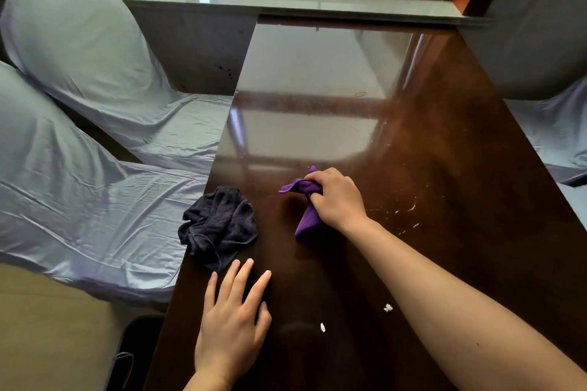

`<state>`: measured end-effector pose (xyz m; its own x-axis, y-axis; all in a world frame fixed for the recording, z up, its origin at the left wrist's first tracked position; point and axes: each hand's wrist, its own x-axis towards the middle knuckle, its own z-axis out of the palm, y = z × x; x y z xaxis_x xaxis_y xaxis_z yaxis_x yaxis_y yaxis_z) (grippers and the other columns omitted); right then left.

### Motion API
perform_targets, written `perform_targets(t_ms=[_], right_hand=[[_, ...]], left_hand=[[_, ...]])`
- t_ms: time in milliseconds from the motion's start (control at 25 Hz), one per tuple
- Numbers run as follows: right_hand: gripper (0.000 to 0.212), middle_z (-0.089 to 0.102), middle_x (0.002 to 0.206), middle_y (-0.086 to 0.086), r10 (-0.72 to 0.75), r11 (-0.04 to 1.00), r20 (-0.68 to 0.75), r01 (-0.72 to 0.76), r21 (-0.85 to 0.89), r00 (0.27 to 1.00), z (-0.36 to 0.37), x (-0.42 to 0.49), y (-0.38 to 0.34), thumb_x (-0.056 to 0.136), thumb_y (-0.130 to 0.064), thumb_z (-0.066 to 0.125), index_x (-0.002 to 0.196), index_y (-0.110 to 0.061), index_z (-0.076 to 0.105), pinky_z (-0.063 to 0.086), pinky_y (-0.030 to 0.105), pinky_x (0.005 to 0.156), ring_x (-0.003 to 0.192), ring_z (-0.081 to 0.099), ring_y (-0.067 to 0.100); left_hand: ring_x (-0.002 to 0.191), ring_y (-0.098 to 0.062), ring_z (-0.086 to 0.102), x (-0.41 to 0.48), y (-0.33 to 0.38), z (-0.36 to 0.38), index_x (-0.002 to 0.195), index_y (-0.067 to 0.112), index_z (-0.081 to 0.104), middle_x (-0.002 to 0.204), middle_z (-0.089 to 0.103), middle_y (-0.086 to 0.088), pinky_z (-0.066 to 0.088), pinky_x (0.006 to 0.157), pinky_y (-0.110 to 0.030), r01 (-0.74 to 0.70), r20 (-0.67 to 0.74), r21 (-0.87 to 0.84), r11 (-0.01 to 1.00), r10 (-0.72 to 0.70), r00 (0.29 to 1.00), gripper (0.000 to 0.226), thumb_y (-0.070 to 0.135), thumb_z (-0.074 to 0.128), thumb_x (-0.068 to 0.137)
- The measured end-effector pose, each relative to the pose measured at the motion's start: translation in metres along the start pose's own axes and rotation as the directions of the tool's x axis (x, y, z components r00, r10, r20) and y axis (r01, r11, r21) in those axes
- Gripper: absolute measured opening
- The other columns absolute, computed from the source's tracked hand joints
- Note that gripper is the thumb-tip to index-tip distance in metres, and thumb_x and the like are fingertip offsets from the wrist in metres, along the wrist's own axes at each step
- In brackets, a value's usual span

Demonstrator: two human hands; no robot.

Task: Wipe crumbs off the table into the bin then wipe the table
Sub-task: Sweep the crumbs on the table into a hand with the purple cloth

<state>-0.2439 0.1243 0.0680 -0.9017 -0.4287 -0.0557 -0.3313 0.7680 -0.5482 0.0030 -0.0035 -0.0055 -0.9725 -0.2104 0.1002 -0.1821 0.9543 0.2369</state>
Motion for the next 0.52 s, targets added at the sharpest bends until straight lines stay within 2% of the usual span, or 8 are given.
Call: perform_targets(t_ms=[120,240,280,360,400,440,520], right_hand=[[0.04,0.055,0.129,0.001,-0.034,0.999,0.019,0.034,-0.026,0.999,0.015,0.005,-0.016,0.09,-0.026,0.055,0.13,-0.03,0.057,0.046,0.041,0.096,0.111,0.049,0.032],[0.045,0.052,0.133,0.003,0.018,0.99,0.054,-0.011,-0.138,0.998,0.021,0.003,-0.024,0.088,-0.039,0.059,0.132,-0.031,0.055,0.044,0.043,0.098,0.115,0.047,0.034],[0.047,0.05,0.134,0.004,0.016,0.975,0.0,-0.016,-0.222,1.0,0.022,0.001,-0.028,0.085,-0.044,0.062,0.129,-0.03,0.056,0.041,0.044,0.098,0.117,0.046,0.035],[0.052,0.046,0.137,0.007,-0.136,0.931,-0.102,0.092,-0.352,0.985,0.031,-0.005,-0.047,0.076,-0.053,0.066,0.122,-0.029,0.059,0.036,0.046,0.097,0.12,0.042,0.035],[0.057,0.045,0.139,0.008,-0.235,0.915,-0.076,0.194,-0.353,0.969,0.041,-0.008,-0.062,0.074,-0.056,0.066,0.123,-0.029,0.057,0.035,0.047,0.097,0.122,0.042,0.036],[0.063,0.043,0.144,0.009,-0.313,0.9,0.014,0.302,-0.314,0.95,0.055,-0.012,-0.078,0.074,-0.06,0.065,0.128,-0.03,0.054,0.034,0.048,0.099,0.124,0.04,0.037],[0.08,0.029,0.157,0.01,-0.321,0.904,0.264,0.377,-0.2,0.909,0.085,-0.018,-0.105,0.074,-0.072,0.059,0.143,-0.036,0.039,0.031,0.05,0.106,0.132,0.032,0.04]], left_hand=[[0.136,-0.028,0.047,0.001,0.001,-0.001,0.129,0.029,0.063,0.143,0.056,-0.008,0.028,0.11,-0.055,0.004,-0.001,0.007,1.0,-0.004,1.0,0.051,0.037,0.049,0.08],[0.136,-0.028,0.047,0.0,-0.001,-0.001,0.129,0.029,0.063,0.143,0.056,-0.008,0.028,0.109,-0.054,-0.01,-0.022,0.003,1.0,0.01,1.0,0.051,0.037,0.051,0.08],[0.136,-0.027,0.047,0.0,-0.001,-0.001,0.129,0.029,0.063,0.143,0.056,-0.008,0.029,0.109,-0.055,-0.013,-0.027,0.001,1.0,0.013,1.0,0.05,0.036,0.051,0.08],[0.136,-0.027,0.047,0.001,-0.002,-0.001,0.129,0.029,0.063,0.143,0.056,-0.008,0.03,0.109,-0.055,-0.018,-0.042,0.003,1.0,0.018,0.999,0.051,0.036,0.052,0.08],[0.136,-0.028,0.047,0.001,-0.002,0.0,0.129,0.028,0.063,0.143,0.056,-0.009,0.03,0.108,-0.055,-0.025,-0.052,0.008,1.0,0.026,0.998,0.051,0.036,0.052,0.079],[0.135,-0.029,0.048,0.001,-0.003,0.0,0.128,0.027,0.064,0.142,0.057,-0.01,0.031,0.108,-0.055,-0.034,-0.068,0.008,0.999,0.035,0.997,0.052,0.035,0.052,0.079],[0.133,-0.029,0.05,0.002,-0.004,0.004,0.124,0.024,0.067,0.137,0.061,-0.012,0.031,0.106,-0.055,-0.046,-0.124,-0.012,0.999,0.044,0.991,0.049,0.034,0.053,0.078]])
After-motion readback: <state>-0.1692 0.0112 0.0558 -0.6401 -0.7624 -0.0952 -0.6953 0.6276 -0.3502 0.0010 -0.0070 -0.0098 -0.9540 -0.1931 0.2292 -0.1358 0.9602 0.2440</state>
